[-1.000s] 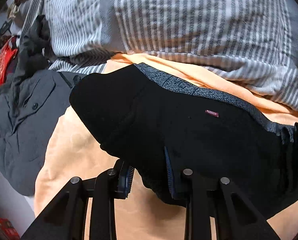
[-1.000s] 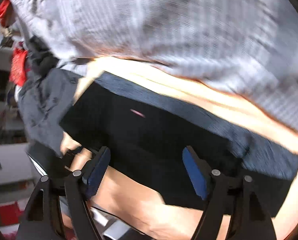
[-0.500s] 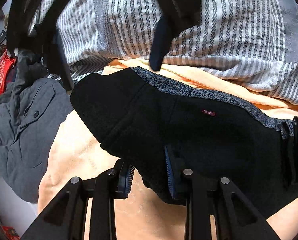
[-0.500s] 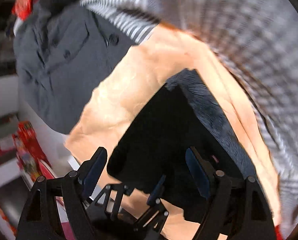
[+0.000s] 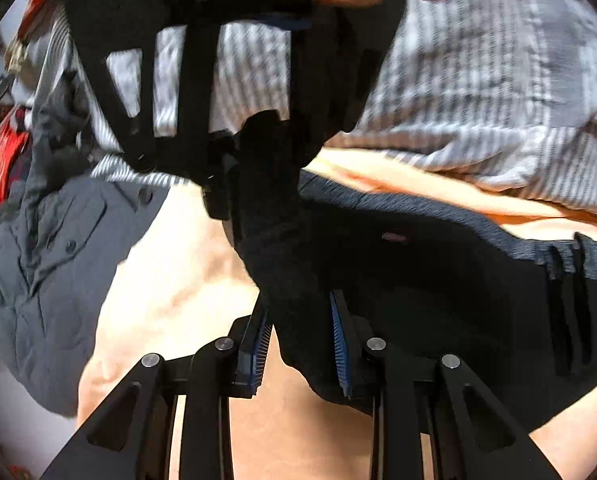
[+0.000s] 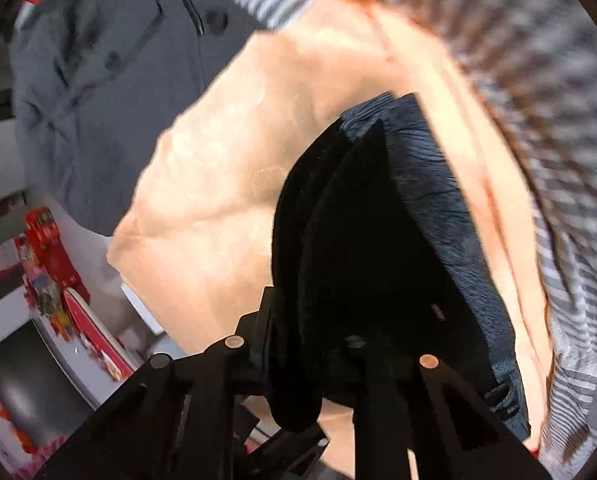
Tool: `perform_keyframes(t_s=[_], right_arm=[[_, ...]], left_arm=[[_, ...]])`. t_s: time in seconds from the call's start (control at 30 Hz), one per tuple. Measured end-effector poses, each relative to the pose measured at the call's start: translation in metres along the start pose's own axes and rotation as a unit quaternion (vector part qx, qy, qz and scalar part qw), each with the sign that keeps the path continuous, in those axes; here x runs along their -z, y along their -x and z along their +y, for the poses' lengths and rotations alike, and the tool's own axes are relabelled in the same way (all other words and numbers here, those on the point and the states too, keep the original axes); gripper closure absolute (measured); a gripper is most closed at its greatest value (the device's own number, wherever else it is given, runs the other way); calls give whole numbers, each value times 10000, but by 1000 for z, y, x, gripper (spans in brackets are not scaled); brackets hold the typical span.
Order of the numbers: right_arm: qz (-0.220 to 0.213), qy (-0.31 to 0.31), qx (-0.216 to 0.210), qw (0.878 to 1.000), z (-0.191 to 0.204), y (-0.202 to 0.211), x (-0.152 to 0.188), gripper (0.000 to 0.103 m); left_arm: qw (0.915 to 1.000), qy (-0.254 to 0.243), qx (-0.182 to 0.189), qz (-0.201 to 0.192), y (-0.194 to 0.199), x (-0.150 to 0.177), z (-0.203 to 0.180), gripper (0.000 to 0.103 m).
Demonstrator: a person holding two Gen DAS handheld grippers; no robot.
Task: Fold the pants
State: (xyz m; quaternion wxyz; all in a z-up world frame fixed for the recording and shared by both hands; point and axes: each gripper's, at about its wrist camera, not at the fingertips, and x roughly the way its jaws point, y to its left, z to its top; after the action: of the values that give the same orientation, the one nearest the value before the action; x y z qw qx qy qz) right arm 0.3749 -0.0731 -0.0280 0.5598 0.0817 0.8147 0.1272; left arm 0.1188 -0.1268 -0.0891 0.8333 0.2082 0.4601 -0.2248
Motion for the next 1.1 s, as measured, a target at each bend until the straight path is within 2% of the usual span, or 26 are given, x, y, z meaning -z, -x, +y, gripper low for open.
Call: perform_keyframes(t_s=[0.17,0.37,0.53,0.57,0.7,0.83,0.93,1.0,1.1], right_arm=[[-827,-395,-532,9944,-36,42,53,86],[-1805,-914,-1265,9711,-86,83,125,86],[-2672,-1323,-1926,9349,-137,102,213,86],[-2877,-1423,-2075,9241,-151,104,236,86],[-3427,-1782,-2299,8933,-192,99,312,86],[-3718,-2332,-2442,8647,-243,83,381,86],[-3845,-2663,-2533,8468,-270,62,419,86],[-3872,-2819,-2481,8421,-290,45,443,86],[-3744,-3096,-2477,8382,-314,12,459,86]], left_arm=[[9987,-363,160,-308,28,-11,-26,73],[9933,-861,427,-643,69,-22,-71,73],[9804,-1561,689,-984,108,-20,-133,73],[9780,-1659,752,-1020,113,-20,-144,73],[9663,-2075,1124,-1032,134,-13,-202,73],[9532,-2517,1381,-946,141,1,-261,73],[9438,-2790,1556,-844,140,18,-300,73],[9375,-3027,1567,-697,131,32,-326,73],[9322,-3289,1475,-343,111,53,-351,73]])
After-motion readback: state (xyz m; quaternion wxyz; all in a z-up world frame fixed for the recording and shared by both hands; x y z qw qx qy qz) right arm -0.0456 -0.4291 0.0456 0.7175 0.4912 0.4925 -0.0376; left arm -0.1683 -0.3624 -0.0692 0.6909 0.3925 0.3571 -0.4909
